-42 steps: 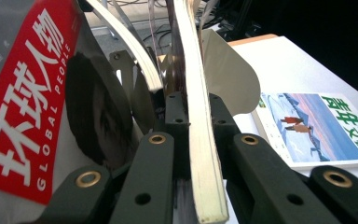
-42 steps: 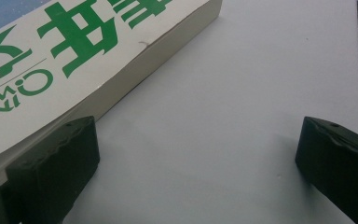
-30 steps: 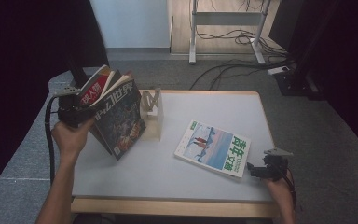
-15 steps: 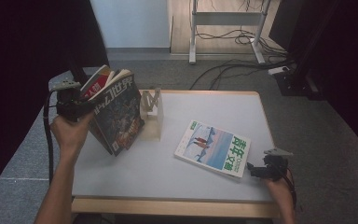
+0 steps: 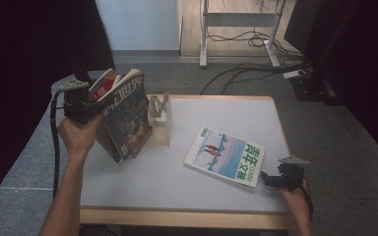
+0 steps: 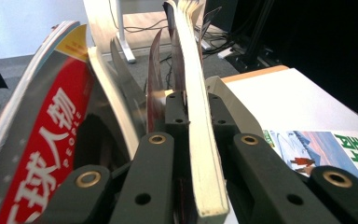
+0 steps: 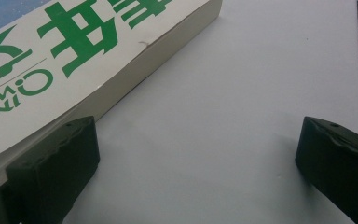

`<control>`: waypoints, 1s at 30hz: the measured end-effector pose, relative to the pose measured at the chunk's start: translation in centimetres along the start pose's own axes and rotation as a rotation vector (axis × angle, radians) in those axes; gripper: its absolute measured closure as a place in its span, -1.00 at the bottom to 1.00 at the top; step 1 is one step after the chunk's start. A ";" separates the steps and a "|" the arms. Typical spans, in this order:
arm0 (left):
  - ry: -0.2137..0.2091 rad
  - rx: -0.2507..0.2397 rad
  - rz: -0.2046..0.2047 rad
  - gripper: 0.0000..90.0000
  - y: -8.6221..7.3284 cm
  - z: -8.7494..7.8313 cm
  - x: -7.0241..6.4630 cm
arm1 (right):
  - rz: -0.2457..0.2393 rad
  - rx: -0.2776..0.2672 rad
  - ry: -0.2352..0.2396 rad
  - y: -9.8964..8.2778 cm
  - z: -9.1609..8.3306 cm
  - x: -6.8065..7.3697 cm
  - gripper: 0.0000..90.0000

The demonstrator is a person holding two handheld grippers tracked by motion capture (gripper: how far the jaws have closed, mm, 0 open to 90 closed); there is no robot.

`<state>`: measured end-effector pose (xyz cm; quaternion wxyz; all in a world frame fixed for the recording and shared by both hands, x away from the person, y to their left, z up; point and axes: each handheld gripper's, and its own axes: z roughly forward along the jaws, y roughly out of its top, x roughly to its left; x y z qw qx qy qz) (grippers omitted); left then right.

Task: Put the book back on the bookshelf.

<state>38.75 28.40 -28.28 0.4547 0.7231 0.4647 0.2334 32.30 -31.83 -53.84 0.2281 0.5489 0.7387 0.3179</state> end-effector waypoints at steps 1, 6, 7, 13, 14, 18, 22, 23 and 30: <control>0.000 0.001 0.001 0.84 0.0 0.2 -0.1 | -0.001 0.000 0.000 0.0 0.0 0.0 -1.00; 0.003 0.012 0.013 0.84 -0.1 1.4 -0.6 | 0.000 0.000 0.000 0.0 0.0 0.0 -1.00; 0.005 0.013 0.016 0.84 -0.2 1.6 -0.8 | 0.000 0.000 0.000 0.0 0.0 0.0 -1.00; 0.004 0.020 0.025 0.84 -1.2 2.8 -1.2 | 0.000 0.000 0.001 0.0 0.0 0.0 -1.00; 0.003 0.024 0.024 0.84 -1.5 2.9 -1.1 | -0.001 0.000 0.000 0.0 0.0 0.0 -1.00; -0.004 0.006 0.009 0.83 -2.3 3.0 -0.7 | -0.001 -0.001 0.000 0.0 0.0 0.0 -1.00; -0.013 -0.006 0.015 0.83 -3.1 2.7 -0.5 | -0.001 0.000 0.000 0.0 0.0 0.0 -1.00; -0.015 -0.010 0.018 0.83 -3.3 2.6 -0.5 | -0.001 -0.001 0.000 0.0 0.0 0.0 -1.00; -0.039 -0.029 0.028 0.82 -4.8 1.9 -0.1 | -0.001 -0.002 0.000 0.0 0.0 0.0 -1.00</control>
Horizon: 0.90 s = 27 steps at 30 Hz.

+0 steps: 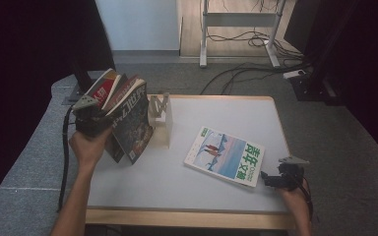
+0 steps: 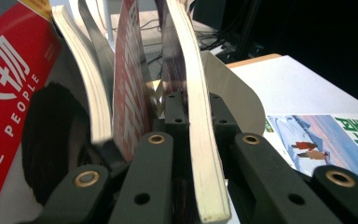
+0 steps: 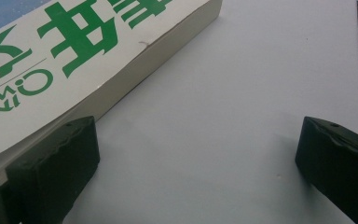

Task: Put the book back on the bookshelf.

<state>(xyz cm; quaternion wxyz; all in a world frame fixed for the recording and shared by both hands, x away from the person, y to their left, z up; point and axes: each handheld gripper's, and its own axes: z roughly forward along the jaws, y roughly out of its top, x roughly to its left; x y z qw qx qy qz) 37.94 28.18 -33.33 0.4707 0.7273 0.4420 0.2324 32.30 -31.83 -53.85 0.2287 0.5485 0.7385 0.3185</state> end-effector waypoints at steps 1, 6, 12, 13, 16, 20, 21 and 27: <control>-0.002 0.000 0.002 0.81 0.0 0.0 0.0 | 0.000 0.000 0.000 0.0 0.0 0.0 -1.00; -0.015 0.010 0.020 0.65 -0.2 0.0 -0.1 | -0.001 0.000 0.000 0.0 0.0 0.0 -1.00; -0.004 0.014 0.031 0.57 -1.3 -0.5 -0.3 | -0.001 0.000 0.000 0.0 0.0 0.0 -1.00; -0.005 0.013 0.031 0.57 -1.5 -0.6 -0.2 | -0.001 0.000 0.000 0.0 0.0 0.0 -1.00; 0.001 0.013 0.033 0.57 -2.3 -0.8 -0.2 | -0.002 0.000 0.000 0.0 0.0 0.0 -1.00; -0.001 0.017 0.028 0.58 -3.5 -1.0 -0.2 | -0.003 0.000 0.000 0.0 0.0 0.0 -1.00; -0.004 0.017 0.026 0.58 -3.9 -1.0 -0.1 | -0.004 0.000 0.000 0.0 0.0 0.0 -1.00; -0.015 0.019 0.007 0.61 -5.9 -0.8 0.1 | -0.004 0.000 0.000 0.0 0.0 0.0 -1.00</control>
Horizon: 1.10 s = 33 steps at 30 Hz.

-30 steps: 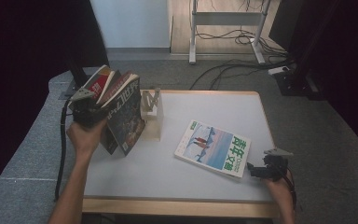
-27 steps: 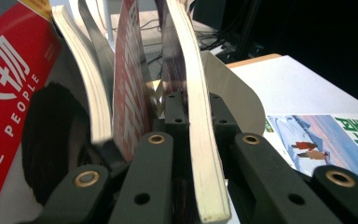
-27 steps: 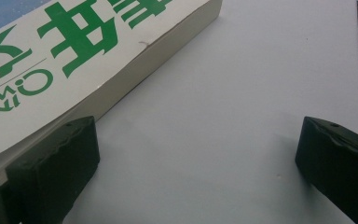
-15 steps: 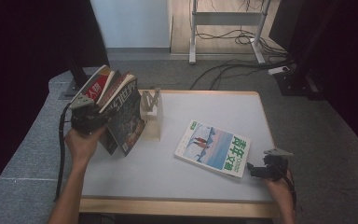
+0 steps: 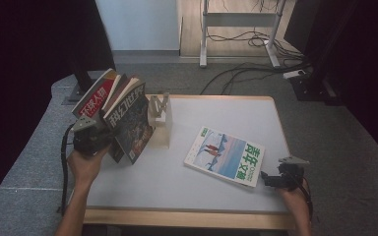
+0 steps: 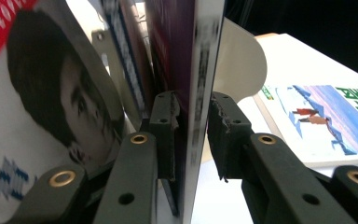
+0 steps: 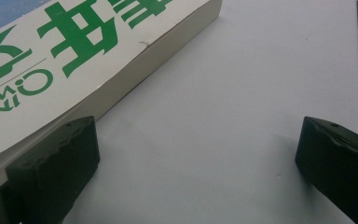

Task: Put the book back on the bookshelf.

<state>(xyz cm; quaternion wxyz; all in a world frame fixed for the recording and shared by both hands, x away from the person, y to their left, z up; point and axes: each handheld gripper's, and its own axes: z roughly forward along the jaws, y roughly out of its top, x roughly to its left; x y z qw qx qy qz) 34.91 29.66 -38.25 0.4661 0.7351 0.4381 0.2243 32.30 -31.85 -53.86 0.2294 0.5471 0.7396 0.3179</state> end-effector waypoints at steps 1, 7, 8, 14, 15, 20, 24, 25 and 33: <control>0.001 0.000 -0.001 0.62 -0.3 0.0 0.0 | 0.000 0.000 0.000 0.0 0.0 0.0 -1.00; 0.008 0.019 -0.004 0.68 -2.3 0.6 0.1 | 0.000 0.000 0.000 0.0 0.0 0.0 -1.00; 0.008 0.022 -0.007 0.69 -2.6 0.7 0.1 | 0.000 0.000 0.000 0.0 0.0 0.0 -1.00; 0.001 0.031 -0.016 0.73 -4.2 1.3 0.3 | 0.000 0.000 0.000 0.0 0.0 0.0 -1.00; -0.002 0.033 -0.018 0.74 -4.5 1.4 0.3 | 0.000 0.000 0.000 0.0 0.0 0.0 -1.00; -0.003 0.046 -0.020 0.77 -5.6 1.9 0.2 | 0.000 0.000 0.000 0.0 0.0 0.0 -1.00; -0.004 0.049 -0.020 0.77 -6.1 2.2 0.1 | 0.000 0.000 0.000 0.0 0.0 0.0 -1.00; 0.000 0.053 -0.014 0.78 -6.3 2.3 0.0 | 0.001 0.000 0.000 0.0 0.0 0.0 -1.00; 0.001 0.054 -0.019 0.79 -7.2 2.7 0.0 | 0.000 0.000 0.000 0.0 0.0 0.0 -1.00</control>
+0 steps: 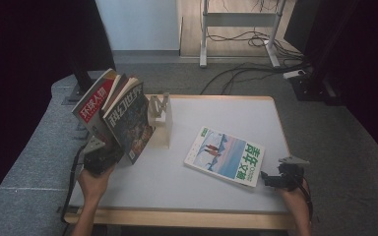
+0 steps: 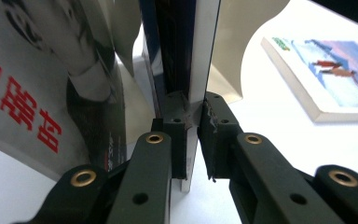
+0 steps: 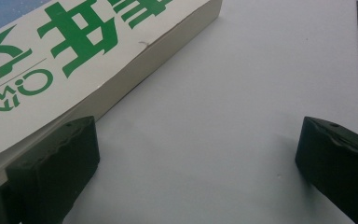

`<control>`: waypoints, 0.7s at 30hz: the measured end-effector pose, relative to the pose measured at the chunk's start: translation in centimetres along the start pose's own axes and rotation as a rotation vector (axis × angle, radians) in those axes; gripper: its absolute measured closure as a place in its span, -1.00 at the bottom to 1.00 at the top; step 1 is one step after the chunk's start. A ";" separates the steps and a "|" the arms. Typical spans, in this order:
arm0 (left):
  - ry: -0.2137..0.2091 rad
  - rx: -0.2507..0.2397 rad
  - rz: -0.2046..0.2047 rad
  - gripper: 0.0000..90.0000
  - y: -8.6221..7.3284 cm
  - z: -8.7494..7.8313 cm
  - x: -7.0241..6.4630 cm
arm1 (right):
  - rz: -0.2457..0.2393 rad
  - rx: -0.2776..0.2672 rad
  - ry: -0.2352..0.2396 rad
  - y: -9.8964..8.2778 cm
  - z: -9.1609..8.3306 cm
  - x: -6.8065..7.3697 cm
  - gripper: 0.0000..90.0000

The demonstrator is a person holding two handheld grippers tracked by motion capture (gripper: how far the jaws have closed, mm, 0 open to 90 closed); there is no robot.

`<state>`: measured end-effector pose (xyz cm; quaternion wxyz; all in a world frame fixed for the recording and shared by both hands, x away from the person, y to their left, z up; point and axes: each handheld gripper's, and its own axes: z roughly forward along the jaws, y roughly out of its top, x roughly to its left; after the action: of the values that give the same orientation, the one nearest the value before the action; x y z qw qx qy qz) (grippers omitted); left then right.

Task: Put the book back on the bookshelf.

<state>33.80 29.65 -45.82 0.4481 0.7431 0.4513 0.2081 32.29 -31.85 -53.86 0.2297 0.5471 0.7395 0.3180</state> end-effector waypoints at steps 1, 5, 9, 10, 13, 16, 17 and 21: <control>-0.004 0.000 -0.006 0.80 0.0 0.0 0.1 | 0.000 0.000 0.000 0.0 0.0 0.0 -1.00; -0.003 0.000 -0.014 0.80 0.1 0.2 0.2 | 0.000 0.000 0.000 0.0 0.0 0.0 -1.00; 0.000 0.004 -0.015 0.81 0.4 0.6 0.3 | 0.000 0.000 0.000 0.0 0.0 0.0 -1.00; 0.001 0.003 -0.015 0.81 0.5 0.7 0.3 | 0.000 0.000 0.000 0.0 0.0 0.0 -1.00; 0.007 0.005 -0.013 0.82 0.8 1.2 0.2 | 0.000 0.000 0.000 0.0 0.0 0.0 -1.00; 0.011 0.008 -0.011 0.82 1.1 1.6 0.1 | 0.000 0.000 0.000 0.0 0.0 0.0 -1.00; 0.011 0.006 -0.012 0.82 1.2 1.7 0.1 | 0.001 0.000 0.000 0.0 0.0 0.0 -1.00; 0.014 0.004 -0.015 0.82 1.4 2.1 0.2 | 0.000 0.000 0.000 0.0 0.0 0.0 -1.00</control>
<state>36.05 28.52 -45.75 0.4451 0.7390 0.4604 0.2091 32.30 -31.85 -53.86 0.2295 0.5472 0.7394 0.3181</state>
